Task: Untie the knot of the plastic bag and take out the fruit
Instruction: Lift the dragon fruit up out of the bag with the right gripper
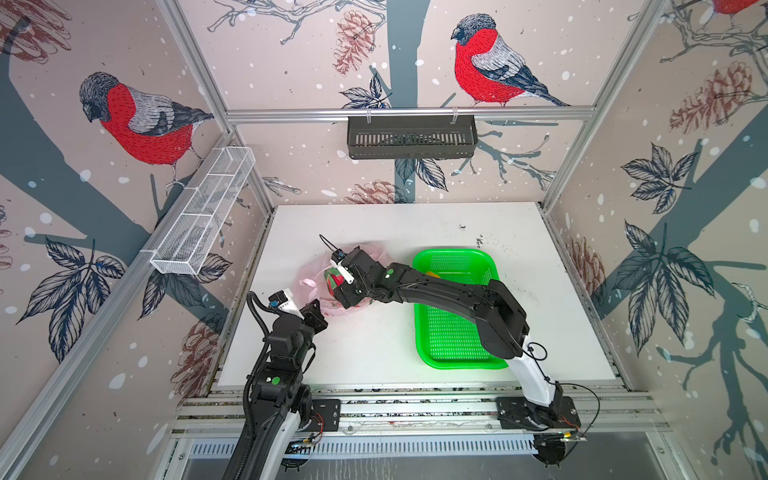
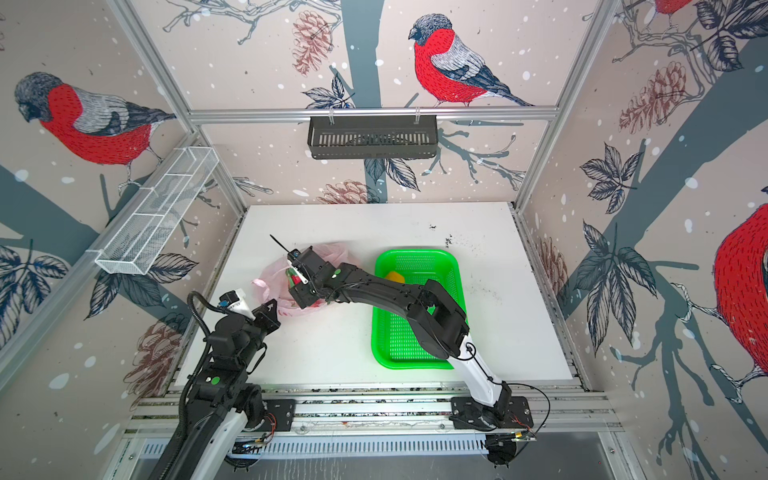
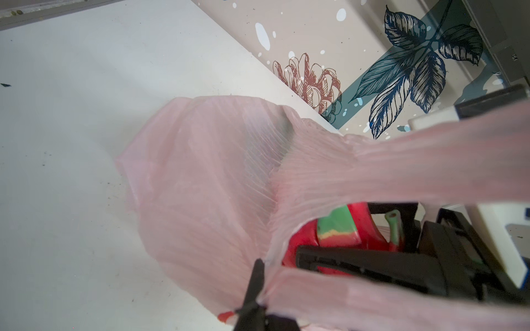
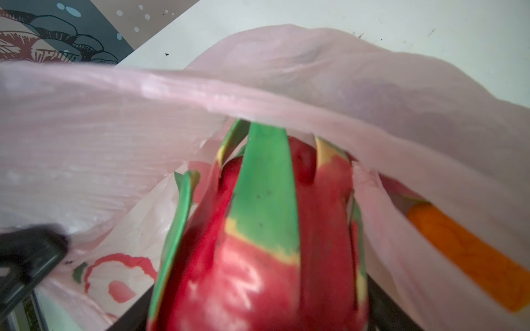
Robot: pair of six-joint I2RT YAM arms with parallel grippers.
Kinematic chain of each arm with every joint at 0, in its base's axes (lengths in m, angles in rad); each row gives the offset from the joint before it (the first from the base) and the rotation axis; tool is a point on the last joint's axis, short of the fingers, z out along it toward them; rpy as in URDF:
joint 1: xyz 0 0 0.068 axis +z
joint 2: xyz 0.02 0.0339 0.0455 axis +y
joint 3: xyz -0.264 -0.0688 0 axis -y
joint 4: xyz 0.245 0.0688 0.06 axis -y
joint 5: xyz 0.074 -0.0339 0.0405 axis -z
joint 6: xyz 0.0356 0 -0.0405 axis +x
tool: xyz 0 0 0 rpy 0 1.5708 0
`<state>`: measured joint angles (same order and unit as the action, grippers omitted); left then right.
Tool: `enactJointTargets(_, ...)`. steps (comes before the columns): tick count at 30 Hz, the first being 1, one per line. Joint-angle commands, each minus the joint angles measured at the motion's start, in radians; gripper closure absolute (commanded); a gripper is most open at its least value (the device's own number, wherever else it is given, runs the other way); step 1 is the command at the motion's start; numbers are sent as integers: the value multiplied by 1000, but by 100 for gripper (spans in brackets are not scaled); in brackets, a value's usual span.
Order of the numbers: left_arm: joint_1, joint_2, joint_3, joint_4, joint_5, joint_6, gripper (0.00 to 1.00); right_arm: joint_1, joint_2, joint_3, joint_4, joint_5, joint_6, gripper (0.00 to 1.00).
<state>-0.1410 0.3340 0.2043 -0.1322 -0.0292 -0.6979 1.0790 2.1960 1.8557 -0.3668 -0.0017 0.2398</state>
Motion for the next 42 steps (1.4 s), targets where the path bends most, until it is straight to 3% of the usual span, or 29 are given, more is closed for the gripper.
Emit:
enactJointTargets(1,0,1,0,63,-18,1,100,4,-35,-11,37,10,16,54)
enactJointTargets(17,0,5,-23,91,-30,-11,100,2,-87,-30,31,35,24,55)
enactJointTargets(42,-1,14,-23,140,-50,-32,100,1,-196,-101,5,-40,22,57)
